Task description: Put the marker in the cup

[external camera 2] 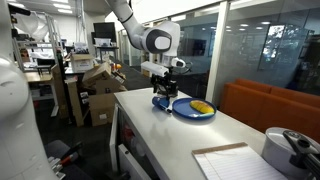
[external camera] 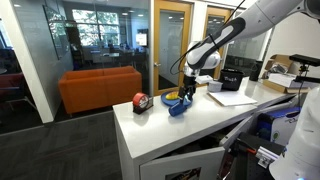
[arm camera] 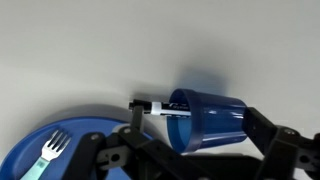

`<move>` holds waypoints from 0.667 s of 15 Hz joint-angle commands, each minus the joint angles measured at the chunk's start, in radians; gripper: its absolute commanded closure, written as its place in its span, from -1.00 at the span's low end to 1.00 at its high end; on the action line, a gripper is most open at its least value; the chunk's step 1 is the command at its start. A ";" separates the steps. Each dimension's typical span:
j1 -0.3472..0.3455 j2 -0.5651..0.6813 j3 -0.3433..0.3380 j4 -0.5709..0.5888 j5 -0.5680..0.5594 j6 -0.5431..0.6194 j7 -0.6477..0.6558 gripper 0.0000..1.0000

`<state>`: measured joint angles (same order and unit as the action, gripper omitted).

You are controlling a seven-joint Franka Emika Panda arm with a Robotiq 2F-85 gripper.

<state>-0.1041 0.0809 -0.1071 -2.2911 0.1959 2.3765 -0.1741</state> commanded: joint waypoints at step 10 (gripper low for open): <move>-0.019 -0.033 0.022 -0.097 0.499 -0.017 -0.446 -1.00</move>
<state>-0.1069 0.0586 -0.0860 -2.3762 0.6367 2.3739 -0.5494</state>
